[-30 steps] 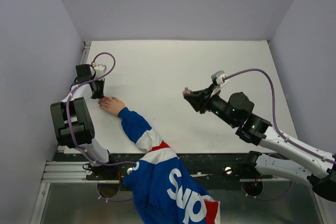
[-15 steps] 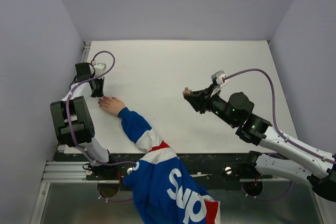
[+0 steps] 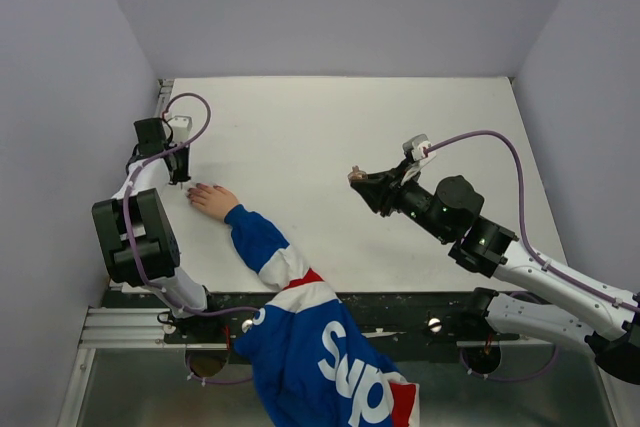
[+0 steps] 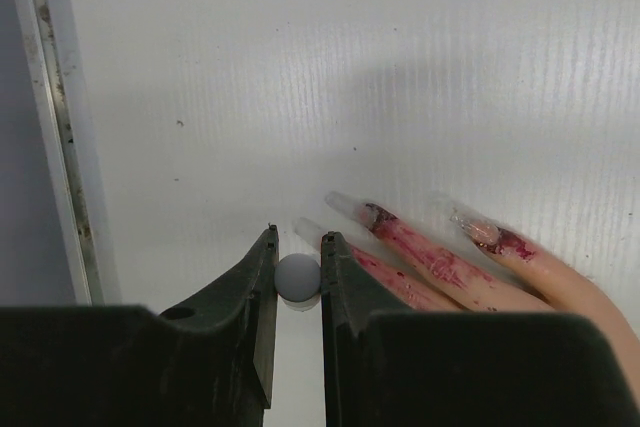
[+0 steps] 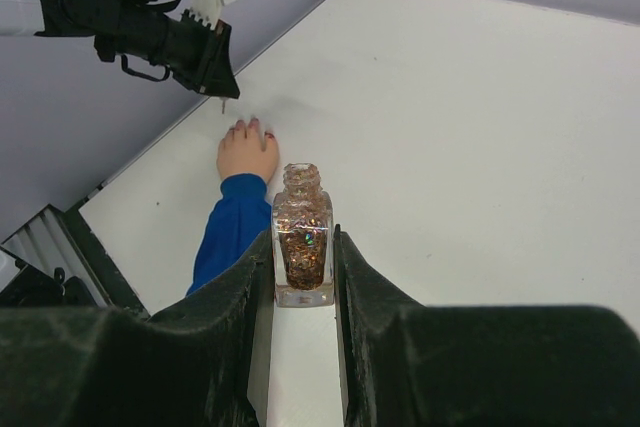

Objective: Paint the nails

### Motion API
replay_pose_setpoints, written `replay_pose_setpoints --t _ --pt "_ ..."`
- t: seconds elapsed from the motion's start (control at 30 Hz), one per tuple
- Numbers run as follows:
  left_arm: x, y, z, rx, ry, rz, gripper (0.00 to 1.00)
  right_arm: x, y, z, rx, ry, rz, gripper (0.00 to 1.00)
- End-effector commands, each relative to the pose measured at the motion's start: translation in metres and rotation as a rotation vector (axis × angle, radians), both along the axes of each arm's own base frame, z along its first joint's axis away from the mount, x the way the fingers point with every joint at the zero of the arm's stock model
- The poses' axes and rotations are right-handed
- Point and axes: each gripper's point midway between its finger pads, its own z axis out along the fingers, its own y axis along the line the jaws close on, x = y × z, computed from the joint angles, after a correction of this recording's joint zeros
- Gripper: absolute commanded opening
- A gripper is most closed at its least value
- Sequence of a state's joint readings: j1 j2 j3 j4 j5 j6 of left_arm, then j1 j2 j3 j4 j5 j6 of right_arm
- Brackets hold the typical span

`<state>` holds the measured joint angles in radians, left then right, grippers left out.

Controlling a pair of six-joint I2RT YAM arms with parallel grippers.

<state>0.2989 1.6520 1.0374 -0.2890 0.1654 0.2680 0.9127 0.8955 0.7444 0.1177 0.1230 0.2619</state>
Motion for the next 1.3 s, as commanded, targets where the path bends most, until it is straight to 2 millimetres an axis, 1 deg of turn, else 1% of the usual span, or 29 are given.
replay_pose_setpoints --t 0.0,0.1,0.13,0.23,0.3,0.37,0.4,0.43,0.47,0.6,0.67,0.73,0.77,0.8,0.83,0.9,1.03,1.1,1.17,1.27 --pt "0.008 0.005 0.043 0.033 -0.123 0.037 0.00 0.003 -0.002 0.003 0.011 0.005 -0.023 0.01" --pt "0.009 0.003 0.063 0.026 -0.174 0.048 0.00 0.004 0.000 0.001 0.001 0.008 -0.023 0.01" --pt "0.010 0.001 0.073 0.020 -0.202 0.051 0.00 0.005 0.001 0.000 -0.001 0.010 -0.023 0.01" --pt "0.011 -0.011 0.102 -0.007 -0.277 0.045 0.00 0.006 0.004 -0.003 -0.007 0.017 -0.015 0.01" --pt "0.012 -0.025 0.121 -0.043 -0.325 0.025 0.00 0.006 0.007 -0.003 -0.008 0.018 -0.006 0.01" --pt "0.013 -0.043 0.142 -0.089 -0.378 -0.007 0.00 0.006 0.010 -0.005 -0.012 0.019 0.003 0.01" --pt "0.012 -0.057 0.150 -0.118 -0.397 -0.038 0.00 0.007 0.011 -0.005 -0.010 0.018 0.005 0.01" --pt "0.012 -0.070 0.163 -0.145 -0.426 -0.069 0.00 0.007 0.013 -0.005 -0.010 0.016 0.011 0.01" --pt "0.012 -0.080 0.172 -0.161 -0.445 -0.090 0.00 0.007 0.013 -0.006 -0.011 0.018 0.012 0.01" --pt "0.007 -0.122 0.202 -0.220 -0.498 -0.186 0.00 0.007 0.021 -0.008 -0.011 0.015 0.040 0.01" --pt "0.003 -0.144 0.216 -0.276 -0.512 -0.227 0.00 0.007 0.026 -0.008 -0.010 0.015 0.055 0.01" --pt "-0.003 -0.168 0.231 -0.329 -0.533 -0.292 0.00 0.006 0.030 -0.007 0.001 0.013 0.072 0.01" --pt "-0.006 -0.176 0.239 -0.358 -0.543 -0.311 0.00 0.006 0.032 -0.007 0.007 0.016 0.079 0.01" --pt "-0.009 -0.180 0.247 -0.388 -0.554 -0.309 0.00 0.005 0.034 -0.006 0.019 0.013 0.090 0.01" --pt "-0.014 -0.196 0.254 -0.429 -0.558 -0.337 0.00 0.004 0.036 -0.005 0.027 0.012 0.099 0.01" --pt "-0.020 -0.213 0.269 -0.515 -0.572 -0.373 0.00 0.003 0.040 -0.004 0.041 0.011 0.116 0.01" --pt "-0.041 -0.252 0.288 -0.707 -0.573 -0.478 0.00 0.000 0.050 -0.004 0.065 0.023 0.160 0.01" --pt "-0.056 -0.275 0.297 -0.805 -0.567 -0.582 0.00 -0.002 0.054 -0.005 0.079 0.036 0.177 0.01" --pt "-0.075 -0.295 0.305 -0.876 -0.577 -0.723 0.00 -0.005 0.057 -0.005 0.090 0.036 0.194 0.01" --pt "-0.102 -0.314 0.311 -1.002 -0.534 -0.899 0.00 -0.013 0.063 -0.006 0.078 0.026 0.234 0.01"
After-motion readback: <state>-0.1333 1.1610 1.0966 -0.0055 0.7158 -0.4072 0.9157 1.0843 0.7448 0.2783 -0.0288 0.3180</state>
